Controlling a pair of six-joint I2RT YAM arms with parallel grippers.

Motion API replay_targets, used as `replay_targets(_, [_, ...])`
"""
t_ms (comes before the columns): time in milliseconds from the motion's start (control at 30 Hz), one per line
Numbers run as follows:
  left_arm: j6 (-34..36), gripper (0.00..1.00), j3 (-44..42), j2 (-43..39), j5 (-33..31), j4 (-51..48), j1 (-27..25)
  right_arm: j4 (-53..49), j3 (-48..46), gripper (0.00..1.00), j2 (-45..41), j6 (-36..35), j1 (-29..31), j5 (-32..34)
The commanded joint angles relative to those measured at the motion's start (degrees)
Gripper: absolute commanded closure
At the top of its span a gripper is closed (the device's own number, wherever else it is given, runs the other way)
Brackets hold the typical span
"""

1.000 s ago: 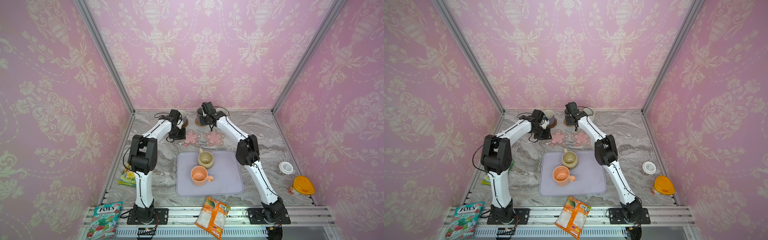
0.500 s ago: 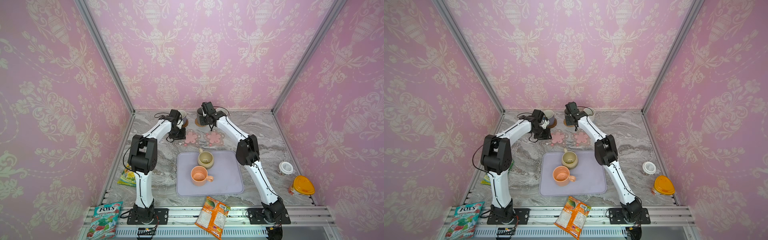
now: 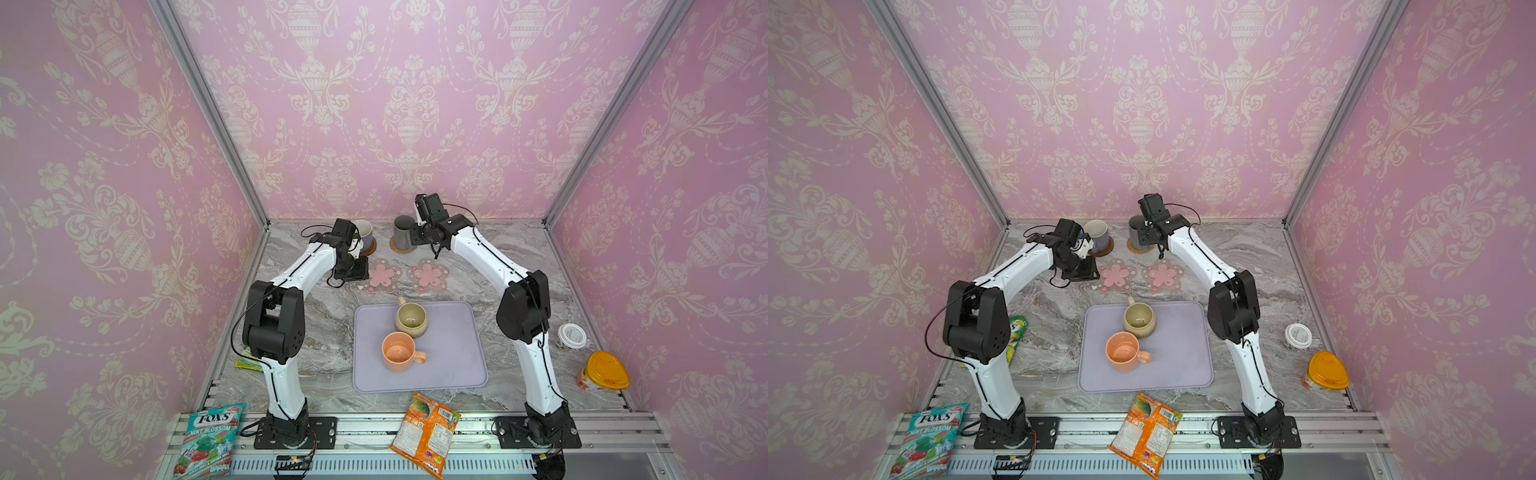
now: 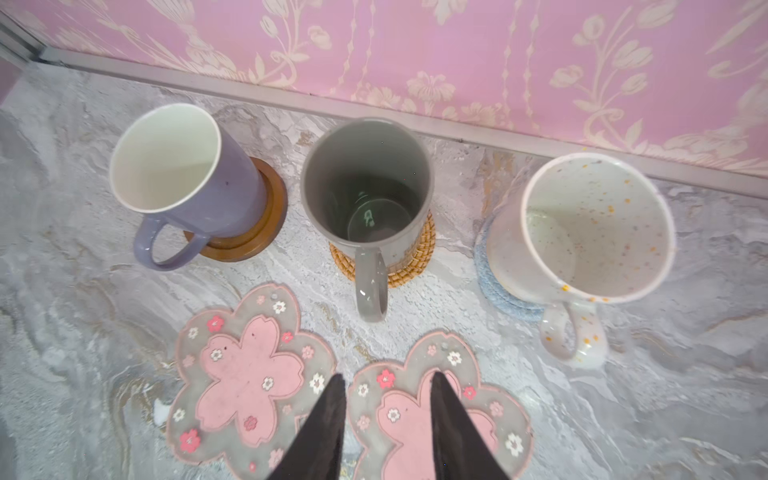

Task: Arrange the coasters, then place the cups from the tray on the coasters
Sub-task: 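Lower the gray mug onto the woven coaster and open the right gripper, then draw the right gripper back while the left gripper moves over the yellow mug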

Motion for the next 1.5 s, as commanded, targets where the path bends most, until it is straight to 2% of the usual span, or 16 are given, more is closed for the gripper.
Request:
replay_targets(0, [-1.9,0.66,-4.1,-3.6,-1.7,-0.5,0.0,1.8,-6.8,0.63,-6.8,0.5,0.6,2.3])
replay_targets(433, [-3.8,0.66,-15.4,-15.5,-7.4,-2.4,-2.2,2.2,-36.5,0.58,-34.0,2.0,1.0,7.5])
replay_targets(633, [-4.5,0.65,-16.5,-19.4,-11.8,-5.4,-4.8,0.6,-46.8,0.57,-44.7,3.6,1.1,6.8])
replay_targets(833, [-6.7,0.65,-18.0,-23.1,-13.2,-5.6,-8.2,-2.5,-57.2,0.56,-55.6,5.3,1.1,5.6])
replay_targets(1100, [-9.1,0.65,-17.9,-23.3,-16.2,-5.4,-14.4,-6.1,-67.0,0.55,-68.5,8.8,1.2,1.3])
replay_targets(1267, [-10.4,0.65,-19.1,-23.5,-17.2,-5.0,-17.2,-6.1,-71.1,0.54,-72.7,10.7,1.4,0.6])
replay_targets(1467, [-11.9,0.65,-21.1,-22.3,-16.1,-1.8,-18.0,-4.1,-70.9,0.54,-70.3,11.0,1.3,-1.9])
